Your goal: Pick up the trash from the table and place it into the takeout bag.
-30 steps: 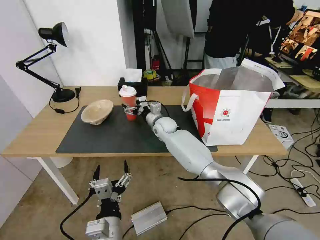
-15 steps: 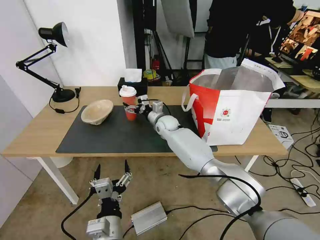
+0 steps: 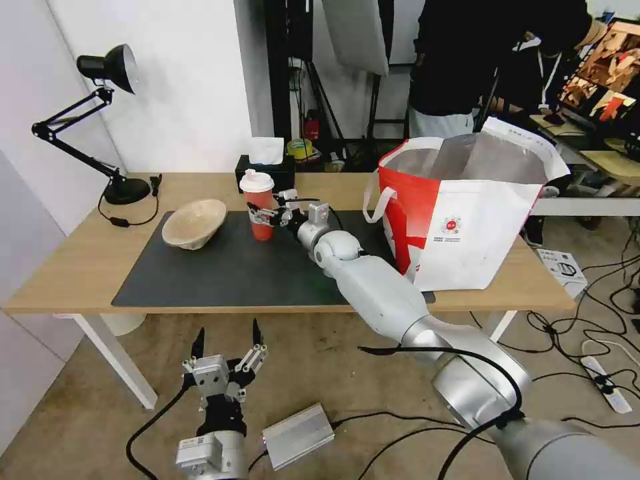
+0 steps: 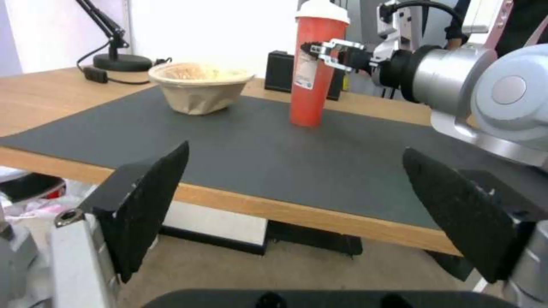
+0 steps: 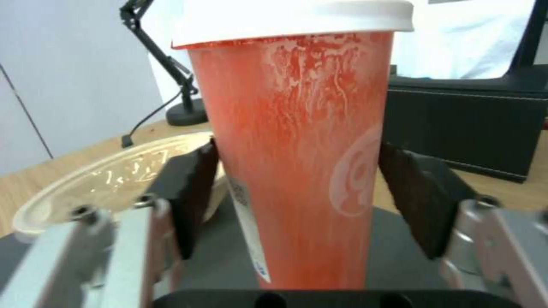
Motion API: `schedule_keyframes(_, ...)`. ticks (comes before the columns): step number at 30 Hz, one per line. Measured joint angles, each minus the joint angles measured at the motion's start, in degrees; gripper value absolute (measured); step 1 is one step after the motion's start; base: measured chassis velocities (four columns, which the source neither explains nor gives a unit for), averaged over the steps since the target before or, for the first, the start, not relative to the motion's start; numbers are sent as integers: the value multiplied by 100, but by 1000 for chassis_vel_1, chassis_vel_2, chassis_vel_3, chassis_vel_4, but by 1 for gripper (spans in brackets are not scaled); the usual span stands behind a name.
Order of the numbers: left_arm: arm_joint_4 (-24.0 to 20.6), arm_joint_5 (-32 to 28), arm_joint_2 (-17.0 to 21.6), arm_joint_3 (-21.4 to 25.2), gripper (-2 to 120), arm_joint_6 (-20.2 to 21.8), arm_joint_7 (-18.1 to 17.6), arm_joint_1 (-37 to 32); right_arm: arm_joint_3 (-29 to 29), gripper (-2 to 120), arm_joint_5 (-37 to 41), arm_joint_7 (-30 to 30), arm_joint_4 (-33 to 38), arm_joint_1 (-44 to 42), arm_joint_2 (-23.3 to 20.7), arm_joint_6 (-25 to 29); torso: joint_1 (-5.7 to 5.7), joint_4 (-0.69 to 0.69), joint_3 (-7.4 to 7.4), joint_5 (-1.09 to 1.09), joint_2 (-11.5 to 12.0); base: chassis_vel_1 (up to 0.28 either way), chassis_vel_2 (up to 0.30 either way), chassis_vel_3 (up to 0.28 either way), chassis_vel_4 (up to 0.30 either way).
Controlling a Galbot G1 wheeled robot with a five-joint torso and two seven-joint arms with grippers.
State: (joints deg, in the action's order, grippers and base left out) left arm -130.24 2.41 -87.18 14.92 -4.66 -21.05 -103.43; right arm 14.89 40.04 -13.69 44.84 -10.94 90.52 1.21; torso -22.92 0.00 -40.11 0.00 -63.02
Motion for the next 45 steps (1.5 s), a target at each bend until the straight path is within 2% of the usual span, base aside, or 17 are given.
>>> schedule_keyframes(3,0,16,-13,-8,100,0,1,-20,7,49,7,-35,57,-70,0,9,0,-1,1,0,0,0,0,0,0)
schedule_keyframes(5,0,24,-18,-12,100,0,1,-23,12,45,9,-48,77,-88,0,13,0,-1,1,0,0,0,0,0,0)
schedule_keyframes(8,19,52,-39,-28,100,-2,2,-26,25,31,9,-58,113,-128,-1,24,0,-1,1,0,0,0,0,0,0)
schedule_keyframes(9,19,52,-39,-28,100,-2,2,-26,25,31,9,-58,113,-128,-1,24,0,-1,1,0,0,0,0,0,0)
schedule_keyframes(12,43,86,-50,-64,100,-11,2,-26,32,18,9,-57,132,-159,-3,37,0,0,1,0,0,0,0,0,0)
schedule_keyframes(18,85,135,-74,-114,100,-21,0,-13,29,5,4,-44,170,-211,-8,61,0,-1,1,0,0,0,0,0,0)
schedule_keyframes(30,58,143,-51,-75,100,-23,-9,4,-107,2,-15,98,608,-273,-37,49,0,1,-1,-1,0,0,0,0,0)
schedule_keyframes(45,-22,92,17,-24,100,-42,-51,17,-304,2,-23,485,1694,-319,-237,-184,0,1,0,-1,0,0,0,0,0)
